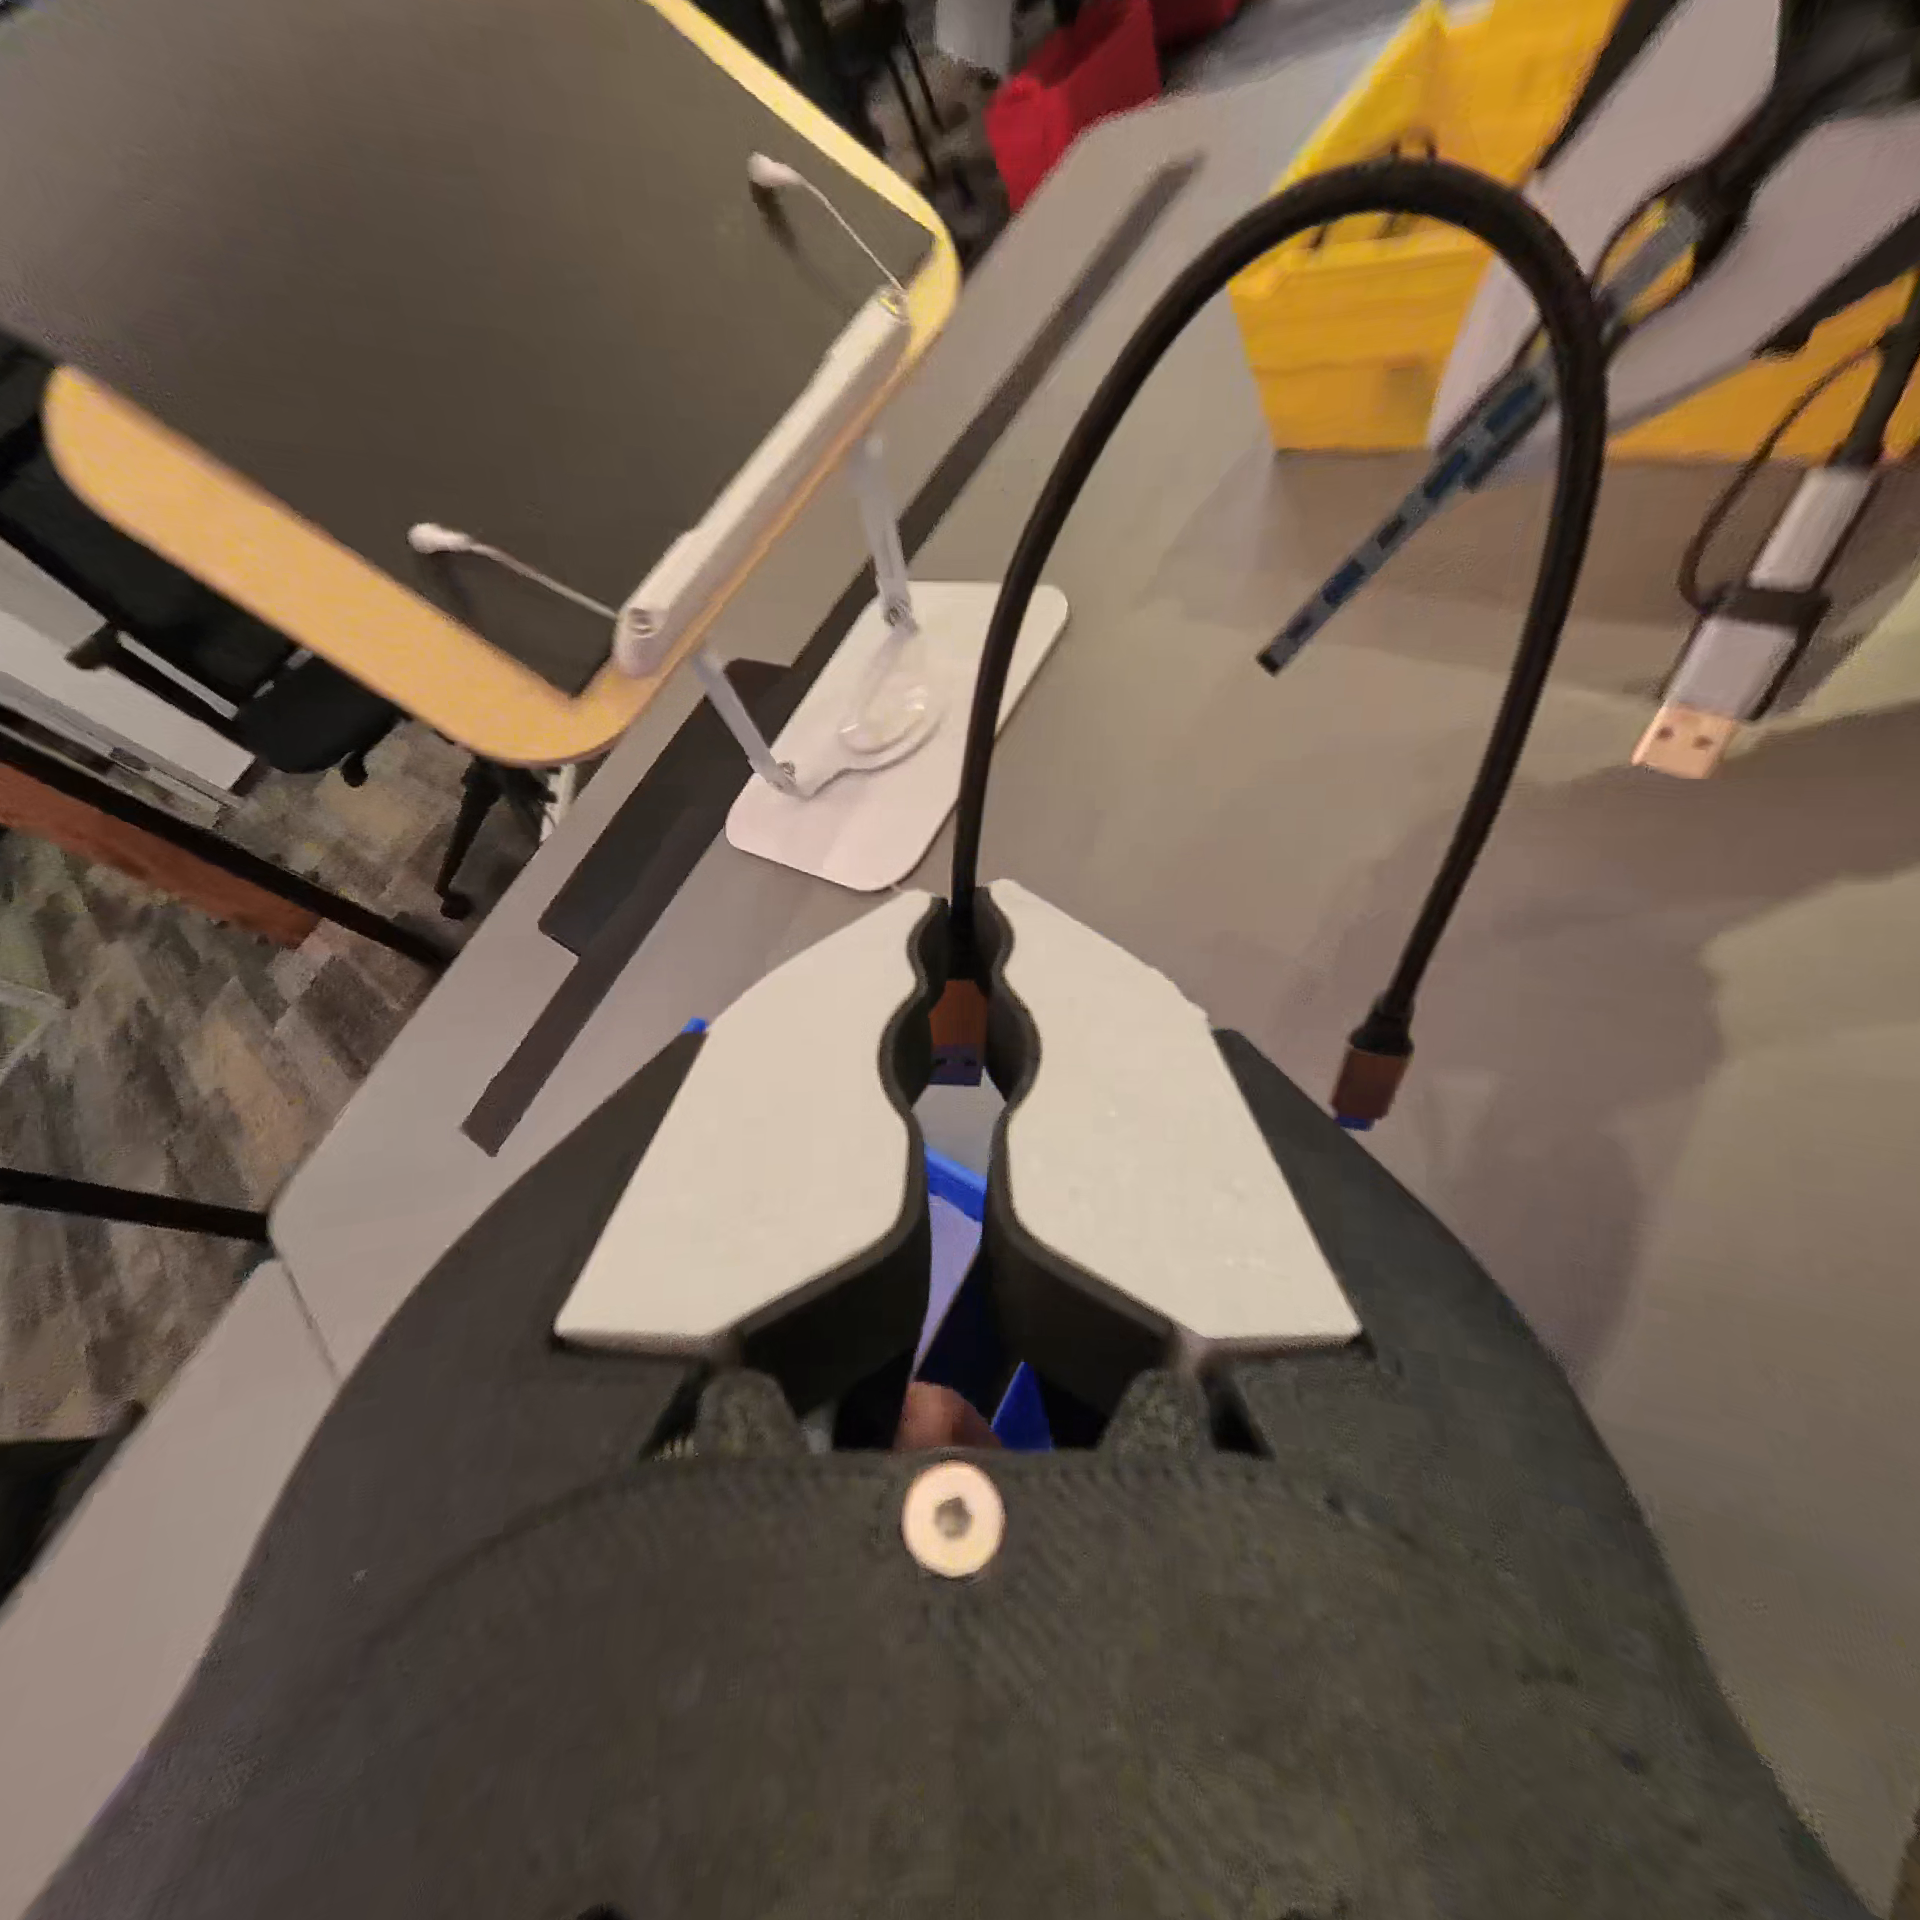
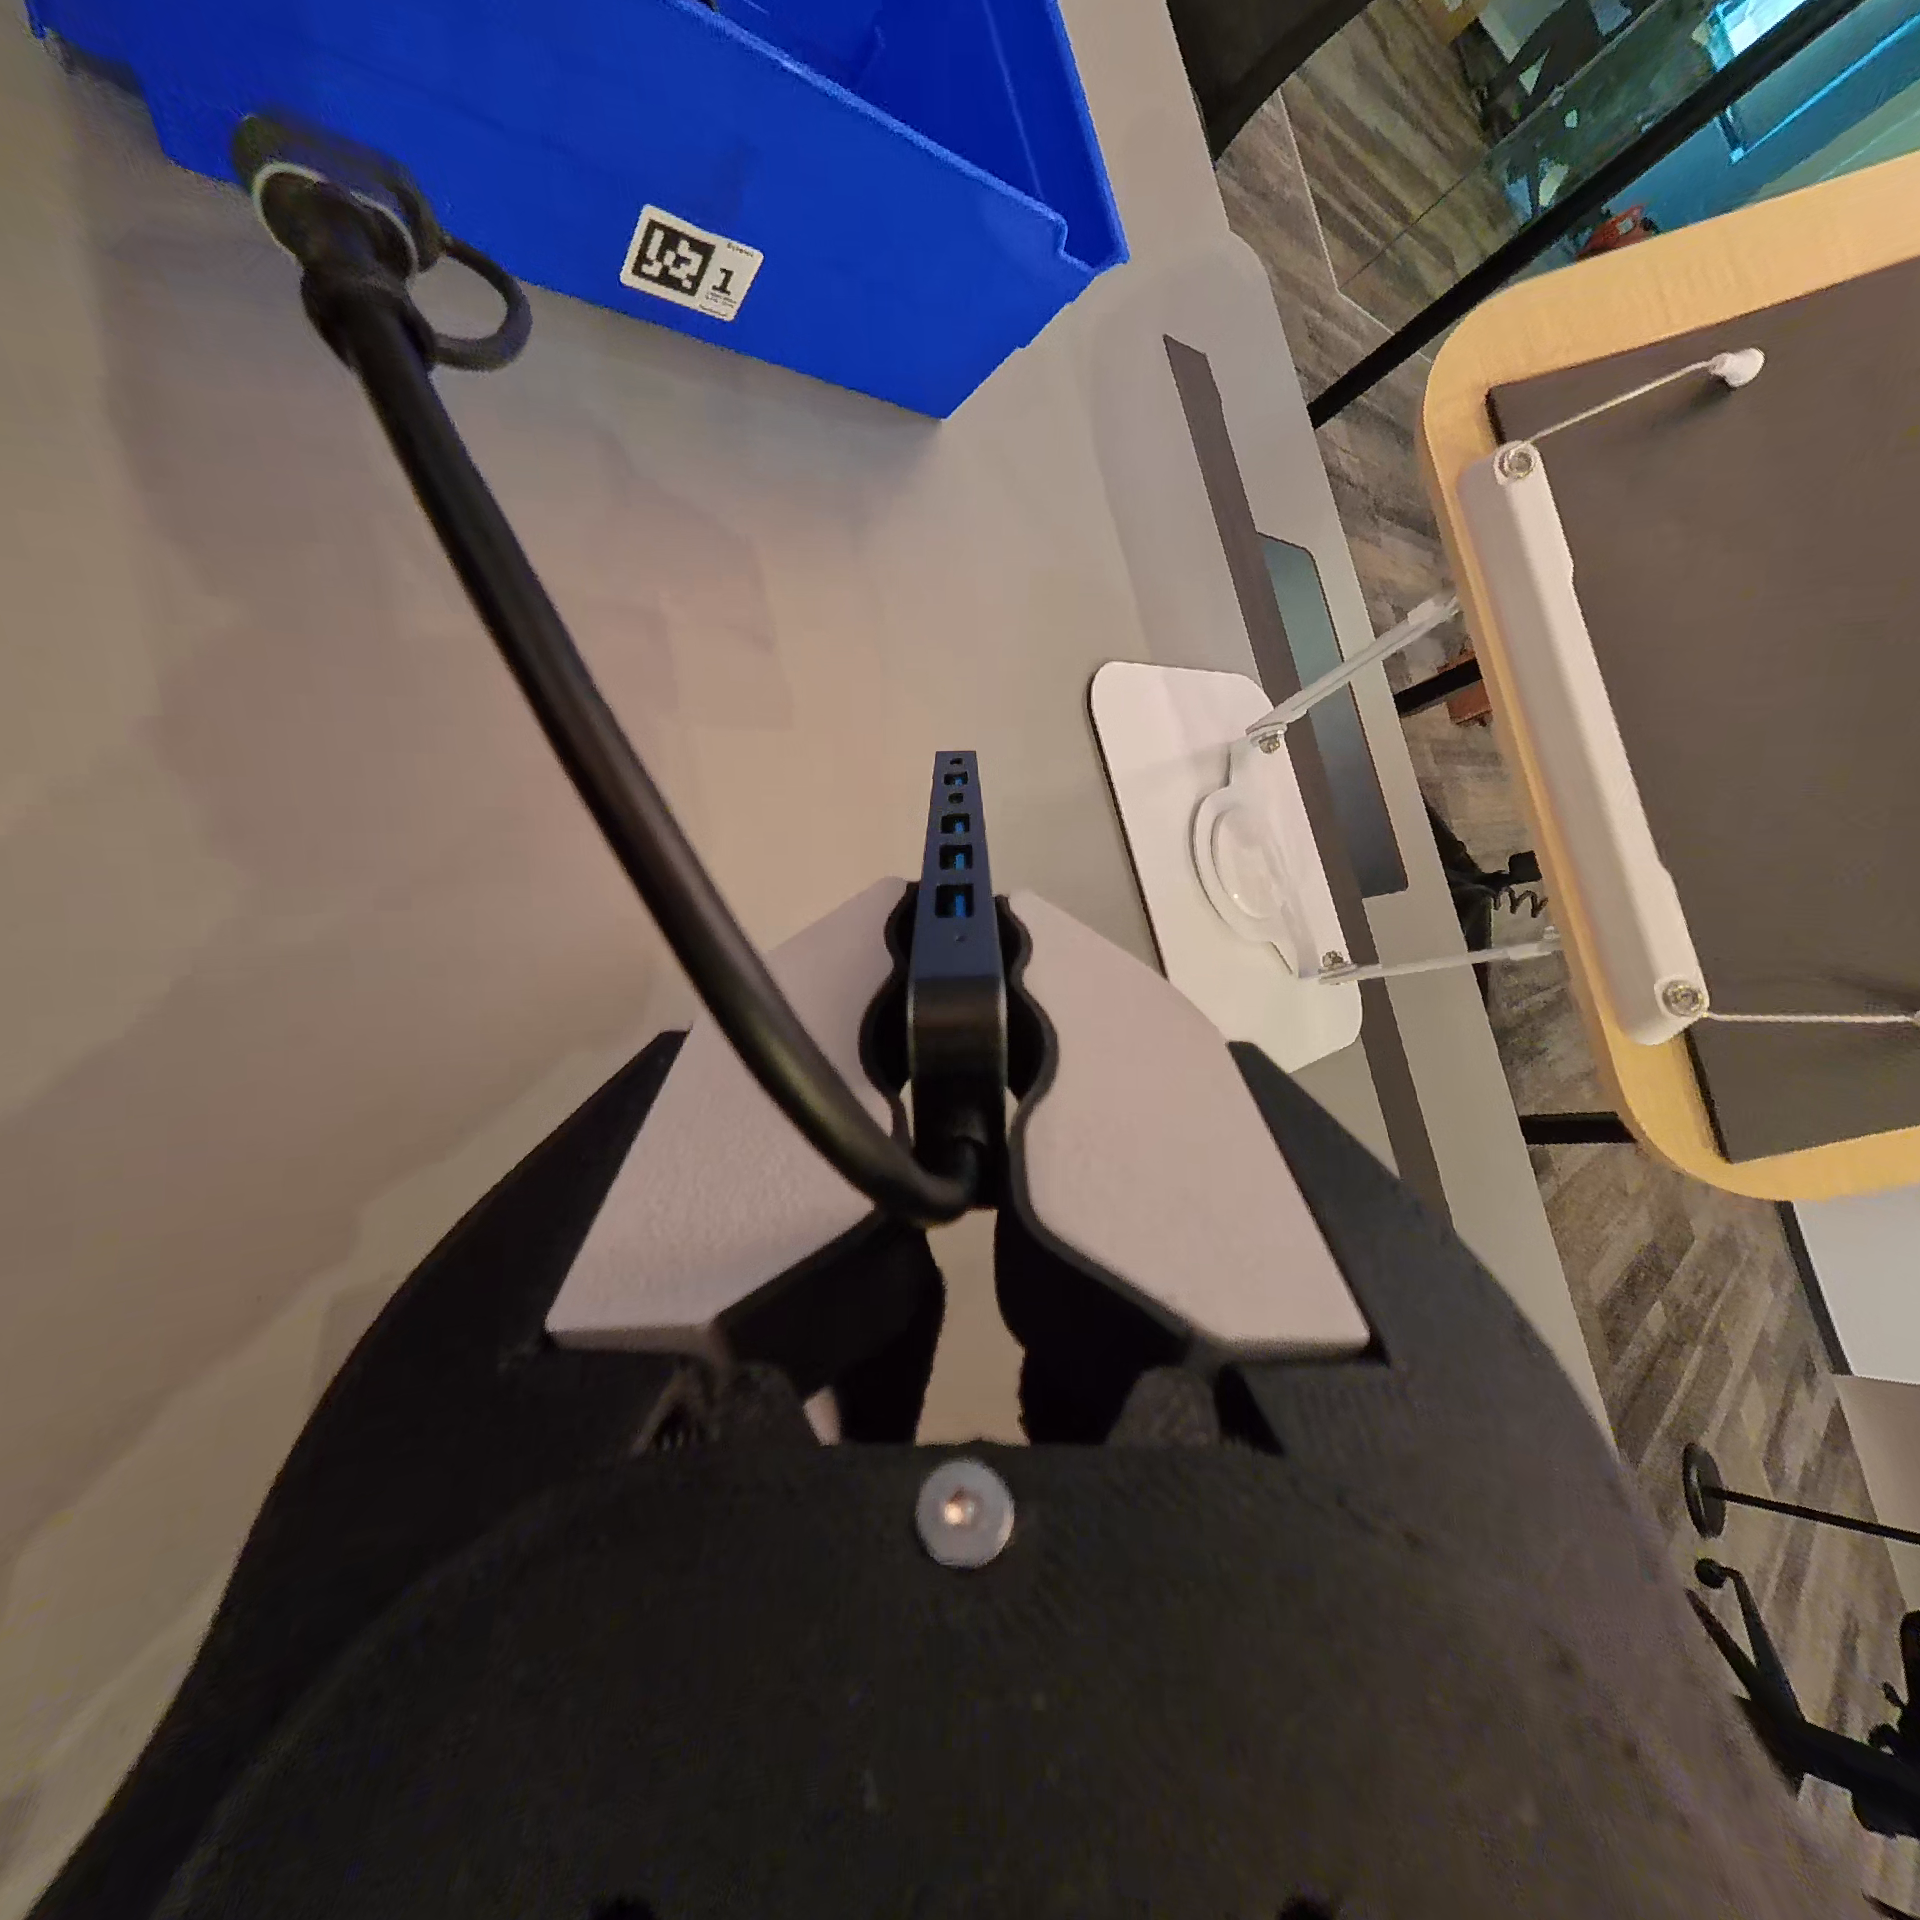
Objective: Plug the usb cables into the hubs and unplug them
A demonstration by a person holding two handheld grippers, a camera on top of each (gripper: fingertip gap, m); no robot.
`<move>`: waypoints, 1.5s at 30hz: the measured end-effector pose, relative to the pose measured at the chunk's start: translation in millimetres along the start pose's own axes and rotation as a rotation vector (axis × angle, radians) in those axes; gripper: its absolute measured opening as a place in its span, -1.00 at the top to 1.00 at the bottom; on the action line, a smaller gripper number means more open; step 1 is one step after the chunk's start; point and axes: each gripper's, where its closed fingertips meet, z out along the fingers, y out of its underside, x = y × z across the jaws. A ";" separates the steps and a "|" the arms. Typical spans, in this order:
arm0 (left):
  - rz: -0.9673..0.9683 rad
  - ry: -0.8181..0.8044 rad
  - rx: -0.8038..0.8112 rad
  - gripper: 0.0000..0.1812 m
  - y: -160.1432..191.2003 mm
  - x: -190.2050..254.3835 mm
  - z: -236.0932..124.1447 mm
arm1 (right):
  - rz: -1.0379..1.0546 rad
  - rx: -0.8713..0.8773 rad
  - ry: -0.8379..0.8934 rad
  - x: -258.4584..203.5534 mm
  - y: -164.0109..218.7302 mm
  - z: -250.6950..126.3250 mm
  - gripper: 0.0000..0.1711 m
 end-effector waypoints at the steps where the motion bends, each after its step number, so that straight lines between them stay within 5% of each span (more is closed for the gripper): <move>1: 0.062 0.002 -0.038 0.95 -0.1 9.1 8.8 | 0.002 -0.007 -0.001 -0.3 2.9 -0.7 0.88; 8: 0.709 0.049 -0.369 0.95 27.5 61.7 74.7 | -0.050 -0.113 -0.025 -15.3 33.3 -6.0 0.87; 17: 0.942 0.253 -0.525 0.94 72.6 86.9 134.0 | -0.167 -0.172 -0.105 -45.3 39.4 0.3 0.87; 21: 0.662 0.250 -0.684 0.59 89.1 79.8 137.2 | -0.170 -0.166 -0.115 -48.2 38.4 0.8 0.87; 30: -0.234 0.124 -0.736 0.50 94.3 83.4 117.0 | -0.118 -0.136 -0.104 -39.0 38.0 -3.1 0.87; 42: -0.607 0.094 -0.721 0.36 114.9 106.9 166.0 | -0.120 -0.124 -0.084 -35.5 30.9 -8.3 0.88; 45: -0.589 0.086 -0.683 0.47 110.1 101.2 180.5 | -0.116 -0.122 -0.085 -35.4 31.4 -7.8 0.88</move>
